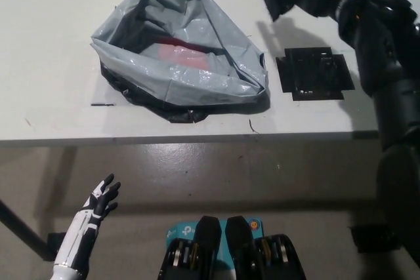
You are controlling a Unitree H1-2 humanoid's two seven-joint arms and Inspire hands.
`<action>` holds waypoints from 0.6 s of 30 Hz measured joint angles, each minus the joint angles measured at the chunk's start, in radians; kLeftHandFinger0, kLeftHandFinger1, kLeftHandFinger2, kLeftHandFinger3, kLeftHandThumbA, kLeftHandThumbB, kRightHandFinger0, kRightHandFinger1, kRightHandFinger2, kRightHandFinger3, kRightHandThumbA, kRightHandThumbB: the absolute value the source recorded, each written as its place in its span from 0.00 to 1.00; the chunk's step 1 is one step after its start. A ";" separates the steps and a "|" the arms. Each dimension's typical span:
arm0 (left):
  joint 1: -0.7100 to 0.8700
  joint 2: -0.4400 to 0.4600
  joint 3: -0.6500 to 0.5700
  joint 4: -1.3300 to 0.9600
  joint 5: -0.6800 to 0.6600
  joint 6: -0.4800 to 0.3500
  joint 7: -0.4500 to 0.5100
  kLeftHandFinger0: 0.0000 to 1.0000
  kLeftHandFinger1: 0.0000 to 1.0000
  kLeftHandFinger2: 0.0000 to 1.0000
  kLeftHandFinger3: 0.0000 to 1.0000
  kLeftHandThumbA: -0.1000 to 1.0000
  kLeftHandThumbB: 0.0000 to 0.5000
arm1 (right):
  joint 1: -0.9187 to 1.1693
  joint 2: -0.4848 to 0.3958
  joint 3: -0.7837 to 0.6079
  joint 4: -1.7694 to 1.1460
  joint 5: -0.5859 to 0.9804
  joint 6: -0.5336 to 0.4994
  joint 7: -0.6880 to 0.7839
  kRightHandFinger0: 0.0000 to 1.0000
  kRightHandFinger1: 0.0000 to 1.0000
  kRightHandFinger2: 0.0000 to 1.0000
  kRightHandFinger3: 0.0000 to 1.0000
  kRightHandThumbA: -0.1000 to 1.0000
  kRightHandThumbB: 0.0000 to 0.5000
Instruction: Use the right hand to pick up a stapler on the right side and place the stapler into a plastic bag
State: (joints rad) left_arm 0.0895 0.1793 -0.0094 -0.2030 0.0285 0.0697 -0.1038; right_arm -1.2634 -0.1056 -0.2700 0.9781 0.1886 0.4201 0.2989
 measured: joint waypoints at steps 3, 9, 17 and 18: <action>0.000 0.000 -0.002 0.000 0.004 0.001 0.000 1.00 1.00 1.00 1.00 1.00 0.00 | -0.018 0.012 0.058 -0.007 -0.016 0.000 -0.002 0.00 0.30 0.64 0.61 0.30 0.59; -0.005 0.003 -0.014 -0.003 0.011 0.010 -0.001 1.00 1.00 1.00 1.00 1.00 0.01 | -0.086 0.064 0.232 0.020 -0.097 -0.021 -0.026 0.02 0.35 0.62 0.35 0.22 0.60; -0.005 0.014 -0.033 -0.006 0.030 0.013 -0.001 1.00 1.00 1.00 1.00 1.00 0.00 | -0.141 0.154 0.452 0.160 -0.218 -0.110 -0.085 0.40 0.66 0.79 0.22 0.39 0.59; -0.005 0.014 -0.034 -0.006 0.031 0.013 -0.001 1.00 1.00 1.00 1.00 1.00 0.00 | -0.142 0.162 0.480 0.177 -0.234 -0.125 -0.091 0.34 0.56 0.66 0.24 0.39 0.59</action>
State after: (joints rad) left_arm 0.0847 0.1935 -0.0433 -0.2086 0.0600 0.0824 -0.1045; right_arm -1.4051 0.0559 0.2100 1.1548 -0.0449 0.2954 0.2080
